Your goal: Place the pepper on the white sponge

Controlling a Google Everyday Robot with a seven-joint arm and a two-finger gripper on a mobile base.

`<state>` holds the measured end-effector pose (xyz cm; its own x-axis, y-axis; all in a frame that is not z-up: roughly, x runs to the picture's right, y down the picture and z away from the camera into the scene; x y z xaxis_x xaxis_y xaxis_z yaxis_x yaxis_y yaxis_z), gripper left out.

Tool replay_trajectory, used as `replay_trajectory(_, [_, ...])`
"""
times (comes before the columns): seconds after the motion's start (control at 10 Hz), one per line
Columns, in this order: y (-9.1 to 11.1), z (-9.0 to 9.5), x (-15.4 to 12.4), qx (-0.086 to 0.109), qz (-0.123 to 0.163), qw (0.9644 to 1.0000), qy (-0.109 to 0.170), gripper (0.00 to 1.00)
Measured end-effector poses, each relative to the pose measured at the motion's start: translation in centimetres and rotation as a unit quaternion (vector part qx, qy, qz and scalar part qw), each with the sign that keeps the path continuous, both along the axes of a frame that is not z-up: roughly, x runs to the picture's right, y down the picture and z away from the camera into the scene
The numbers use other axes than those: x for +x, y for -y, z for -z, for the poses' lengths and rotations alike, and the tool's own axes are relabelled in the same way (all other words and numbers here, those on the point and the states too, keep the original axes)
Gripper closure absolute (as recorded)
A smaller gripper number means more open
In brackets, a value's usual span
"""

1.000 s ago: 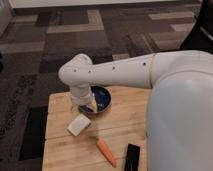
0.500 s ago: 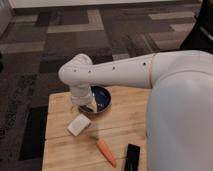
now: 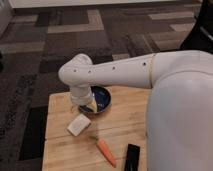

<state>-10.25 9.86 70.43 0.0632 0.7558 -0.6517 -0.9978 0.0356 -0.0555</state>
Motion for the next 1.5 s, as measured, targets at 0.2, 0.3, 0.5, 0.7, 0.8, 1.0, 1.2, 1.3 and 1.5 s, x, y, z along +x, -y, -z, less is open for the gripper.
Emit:
replay_trajectory(0.2, [0.0,0.0,0.0,0.0,0.0,1.0,0.0,0.35])
replay_trajectory(0.3, [0.0,0.0,0.0,0.0,0.0,1.0,0.0,0.35])
replay_trajectory(0.5, [0.0,0.0,0.0,0.0,0.0,1.0,0.0,0.35])
replay_trajectory(0.7, [0.1,0.0,0.0,0.001,0.0,1.0,0.0,0.35])
replay_trajectory(0.8, [0.0,0.0,0.0,0.0,0.0,1.0,0.0,0.35])
replay_trajectory(1.0, [-0.1,0.1,0.1,0.001,0.005,1.0,0.001,0.35])
replay_trajectory(1.2, [-1.2,0.8,0.1,0.006,0.036,0.9992,0.016,0.35])
replay_trajectory(1.3, [-1.8,1.3,0.0,0.013,0.051,0.9981,0.033,0.35])
replay_trajectory(1.5, [-3.3,1.9,0.4,0.017,0.066,0.9957,0.063,0.35])
